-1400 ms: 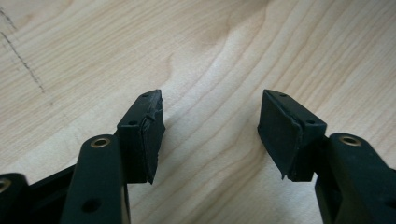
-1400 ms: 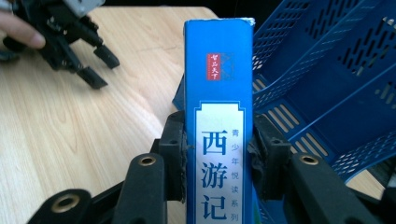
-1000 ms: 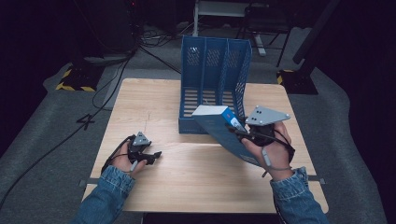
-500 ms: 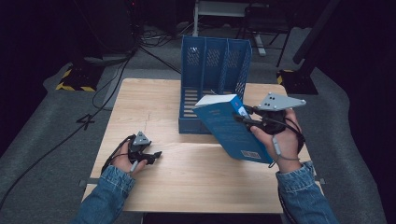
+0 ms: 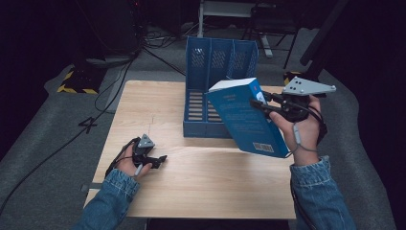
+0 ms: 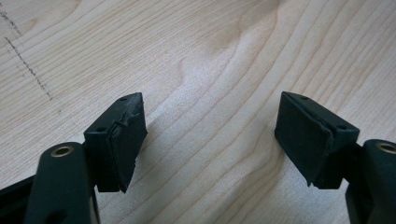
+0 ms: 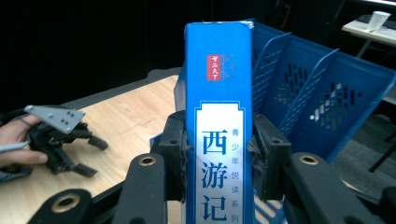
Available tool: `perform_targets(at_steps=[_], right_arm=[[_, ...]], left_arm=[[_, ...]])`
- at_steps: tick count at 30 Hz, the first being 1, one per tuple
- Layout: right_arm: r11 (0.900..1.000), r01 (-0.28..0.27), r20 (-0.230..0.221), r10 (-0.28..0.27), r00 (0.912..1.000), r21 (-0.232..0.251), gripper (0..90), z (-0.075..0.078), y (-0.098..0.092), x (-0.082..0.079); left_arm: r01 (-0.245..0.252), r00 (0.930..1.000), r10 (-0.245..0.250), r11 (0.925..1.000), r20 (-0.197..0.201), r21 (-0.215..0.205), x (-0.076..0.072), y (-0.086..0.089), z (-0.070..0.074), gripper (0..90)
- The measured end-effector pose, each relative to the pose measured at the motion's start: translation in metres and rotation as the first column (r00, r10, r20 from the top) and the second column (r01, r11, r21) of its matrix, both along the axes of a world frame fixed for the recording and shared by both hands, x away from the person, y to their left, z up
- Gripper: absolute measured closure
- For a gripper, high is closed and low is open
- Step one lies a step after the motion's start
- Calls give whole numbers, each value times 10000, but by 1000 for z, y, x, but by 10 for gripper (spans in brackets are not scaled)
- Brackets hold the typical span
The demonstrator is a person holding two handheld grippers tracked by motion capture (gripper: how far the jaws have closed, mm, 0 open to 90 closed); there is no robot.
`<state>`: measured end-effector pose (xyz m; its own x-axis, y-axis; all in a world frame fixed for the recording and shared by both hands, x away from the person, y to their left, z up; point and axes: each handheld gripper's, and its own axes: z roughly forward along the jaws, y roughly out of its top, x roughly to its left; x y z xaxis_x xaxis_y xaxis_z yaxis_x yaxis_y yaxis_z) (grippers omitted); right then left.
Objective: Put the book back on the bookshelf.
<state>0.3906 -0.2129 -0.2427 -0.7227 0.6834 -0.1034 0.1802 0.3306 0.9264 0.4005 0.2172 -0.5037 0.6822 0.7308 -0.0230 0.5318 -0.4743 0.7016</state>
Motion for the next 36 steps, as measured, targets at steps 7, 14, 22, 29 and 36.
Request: perform_targets(at_steps=[7,14,22,29,36], right_arm=[[9994,312,5,-312,9995,178,627,15,-6,16],[9971,688,28,-689,9976,333,627,28,-10,37],[9917,968,-95,-963,9953,849,627,32,-16,60],[9832,1389,-134,-1383,9903,1184,627,35,-26,82],[9688,1951,-190,-1945,9807,1526,627,41,-36,101]], left_arm=[[-6,10000,6,10000,-26,-7,0,0,0,250],[-11,10000,11,10000,-20,-8,0,0,0,250],[16,10000,-16,10000,-11,34,0,0,0,250],[10,10000,-10,10000,-25,32,0,0,0,250],[12,10000,-12,10000,-29,21,0,0,0,250]])
